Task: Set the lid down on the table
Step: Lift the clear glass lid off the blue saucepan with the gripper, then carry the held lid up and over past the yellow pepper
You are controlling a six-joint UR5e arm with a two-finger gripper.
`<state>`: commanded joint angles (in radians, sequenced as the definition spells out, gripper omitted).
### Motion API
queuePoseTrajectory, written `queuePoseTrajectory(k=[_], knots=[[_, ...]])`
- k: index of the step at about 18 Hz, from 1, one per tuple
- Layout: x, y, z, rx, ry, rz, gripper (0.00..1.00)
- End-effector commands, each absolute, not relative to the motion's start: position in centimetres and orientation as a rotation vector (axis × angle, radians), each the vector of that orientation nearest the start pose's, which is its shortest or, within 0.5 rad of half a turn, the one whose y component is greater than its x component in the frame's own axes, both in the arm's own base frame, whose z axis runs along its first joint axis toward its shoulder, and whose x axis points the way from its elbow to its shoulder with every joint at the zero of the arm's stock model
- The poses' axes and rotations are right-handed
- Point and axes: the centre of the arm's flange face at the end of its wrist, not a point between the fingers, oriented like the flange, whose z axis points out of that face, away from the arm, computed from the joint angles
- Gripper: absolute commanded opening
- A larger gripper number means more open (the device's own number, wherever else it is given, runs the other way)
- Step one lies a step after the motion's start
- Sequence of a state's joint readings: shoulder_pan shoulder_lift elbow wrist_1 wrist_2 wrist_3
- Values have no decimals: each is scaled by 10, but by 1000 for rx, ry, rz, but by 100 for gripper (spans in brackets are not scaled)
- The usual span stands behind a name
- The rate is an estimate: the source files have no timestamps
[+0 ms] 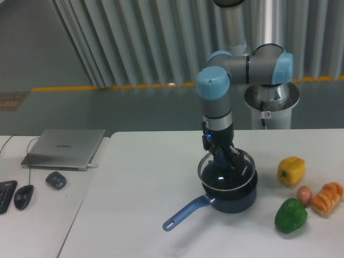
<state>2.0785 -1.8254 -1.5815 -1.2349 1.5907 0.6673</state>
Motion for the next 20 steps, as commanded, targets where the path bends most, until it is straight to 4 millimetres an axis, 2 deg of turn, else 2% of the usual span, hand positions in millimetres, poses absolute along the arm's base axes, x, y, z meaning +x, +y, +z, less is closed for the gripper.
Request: queuePoseTrajectory(k=[5,10,13,15,20], knots=[[-172,581,381,-3081,248,82,38],[-186,574,382,-3087,257,93,38],[-186,570,379,-3109,305,70,37],[-195,562,380,-3118,357,56,37],[-216,539,398,-3117,467,35,37]])
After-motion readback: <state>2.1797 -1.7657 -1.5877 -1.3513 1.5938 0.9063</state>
